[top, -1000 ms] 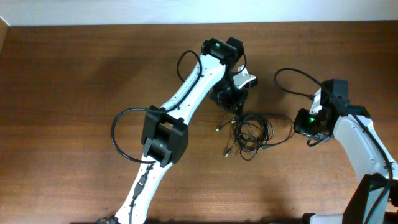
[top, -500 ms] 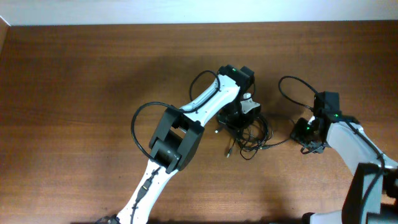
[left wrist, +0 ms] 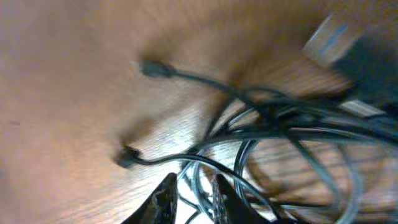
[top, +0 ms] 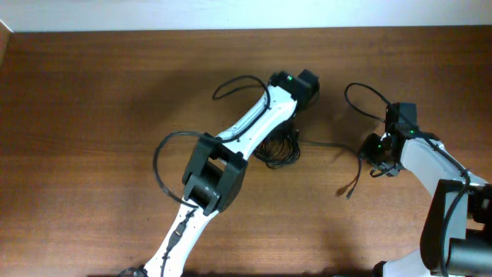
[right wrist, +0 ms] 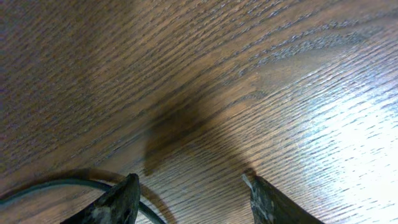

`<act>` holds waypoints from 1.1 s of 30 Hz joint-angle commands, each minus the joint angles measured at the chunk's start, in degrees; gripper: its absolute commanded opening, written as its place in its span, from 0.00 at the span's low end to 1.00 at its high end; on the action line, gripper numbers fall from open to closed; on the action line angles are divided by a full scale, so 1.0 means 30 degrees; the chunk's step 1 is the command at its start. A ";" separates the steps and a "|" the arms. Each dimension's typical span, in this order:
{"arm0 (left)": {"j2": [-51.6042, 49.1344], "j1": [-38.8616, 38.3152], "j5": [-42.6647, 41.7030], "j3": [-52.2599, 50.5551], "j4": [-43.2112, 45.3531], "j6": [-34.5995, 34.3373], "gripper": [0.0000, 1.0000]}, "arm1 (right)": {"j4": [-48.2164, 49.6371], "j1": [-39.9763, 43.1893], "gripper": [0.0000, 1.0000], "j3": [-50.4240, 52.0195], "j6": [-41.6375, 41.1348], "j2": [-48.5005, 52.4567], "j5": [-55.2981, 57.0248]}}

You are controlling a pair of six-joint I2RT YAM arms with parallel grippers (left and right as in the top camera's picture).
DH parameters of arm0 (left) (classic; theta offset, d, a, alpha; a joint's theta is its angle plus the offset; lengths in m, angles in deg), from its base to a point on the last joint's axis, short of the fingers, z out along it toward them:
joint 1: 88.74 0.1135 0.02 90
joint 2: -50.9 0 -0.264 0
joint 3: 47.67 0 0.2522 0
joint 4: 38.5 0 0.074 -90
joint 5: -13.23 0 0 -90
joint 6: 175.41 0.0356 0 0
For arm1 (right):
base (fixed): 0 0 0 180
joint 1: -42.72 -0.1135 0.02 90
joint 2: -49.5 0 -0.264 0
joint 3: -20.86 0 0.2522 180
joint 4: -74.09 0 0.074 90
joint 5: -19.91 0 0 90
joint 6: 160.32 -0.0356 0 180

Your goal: Untangle cables

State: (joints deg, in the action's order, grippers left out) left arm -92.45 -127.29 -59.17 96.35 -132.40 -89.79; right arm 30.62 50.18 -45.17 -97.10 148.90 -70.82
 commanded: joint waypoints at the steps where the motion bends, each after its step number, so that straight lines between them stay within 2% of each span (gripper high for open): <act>1: -0.0022 0.0153 -0.2295 0.4605 -0.1872 -0.0823 0.32 | -0.1122 0.0146 0.59 0.0940 -0.0087 0.1953 -0.0182; 3: -0.0022 0.0168 -0.5464 0.7322 -0.3461 -0.0823 0.56 | -0.1392 0.0146 0.61 0.0772 0.0087 0.1953 -0.0627; 4: -0.0022 0.0168 -0.5952 0.7380 -0.3672 -0.0831 0.56 | -0.1370 0.0146 0.62 0.0772 0.0481 0.1953 -0.1158; 6: -0.0036 0.0189 -0.6448 0.6885 -0.4546 -0.1428 0.57 | -0.1370 0.0146 0.71 0.0772 0.0488 0.1953 -0.1333; 9: -0.0036 0.0160 -0.6455 0.5093 -0.4233 -0.3410 0.56 | -0.1377 0.0146 0.83 0.0772 0.0488 0.1953 -0.1494; 11: -0.0036 0.0153 -0.6455 0.3177 -0.3016 -0.4561 0.52 | -0.1377 0.0146 0.89 0.0772 0.0488 0.1953 -0.1698; 14: -0.0036 0.0153 -0.6462 0.0204 0.0029 -0.6258 0.61 | -0.1377 0.0146 0.94 0.0772 0.0488 0.1953 -0.1690; 16: -0.0029 0.0153 -0.6703 -0.1362 0.1821 -0.7410 0.61 | -0.1362 0.0146 0.95 0.0772 0.0488 0.1953 -0.1683; 18: -0.0029 0.0087 -0.7774 -0.2623 0.3322 -0.7592 0.53 | -0.1384 0.0146 0.95 0.0772 0.0488 0.1953 -0.1690; 19: -0.0036 0.0022 -0.7810 -0.2812 0.3432 -0.7563 0.37 | -0.1399 0.0146 0.95 0.0772 0.0539 0.1953 -0.1690; 20: -0.0029 0.0022 -0.8167 -0.2805 0.3424 -0.6309 0.08 | -0.1457 0.0146 0.99 0.0772 0.1450 0.1953 -0.1851; 21: -0.0029 0.0044 -0.9114 -0.2688 0.3424 -0.4320 0.00 | -0.1494 0.0146 0.99 0.0750 0.2127 0.1953 -0.2499; 23: 0.0138 0.0109 -1.0601 -0.2688 0.3126 -0.0918 0.00 | -0.2346 0.0146 0.99 0.0189 0.2936 0.1945 -0.3126; 24: 0.0554 0.0153 -1.0666 -0.2688 0.2827 -0.0168 0.00 | -0.2630 0.0146 0.98 -0.0066 0.2936 0.1931 -0.3133; 29: 0.4233 0.0284 -1.0593 -0.2688 0.2761 0.0481 0.00 | -0.2914 0.0146 0.98 -0.0211 0.2943 0.1705 -0.3228; 31: 0.6127 0.0328 -1.0593 -0.2688 0.2535 0.0481 0.00 | -0.2900 0.0146 0.98 -0.0211 0.3832 0.1705 -0.4240; 33: 0.6645 0.0328 -1.0586 -0.2688 0.2004 0.0488 0.00 | -0.2871 0.0146 0.98 -0.0211 0.3861 0.1705 -0.4277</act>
State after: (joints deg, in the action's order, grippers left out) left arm -77.02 -126.80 -90.09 87.91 -124.80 -89.62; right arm 23.23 50.38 -49.15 -86.24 150.27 -77.92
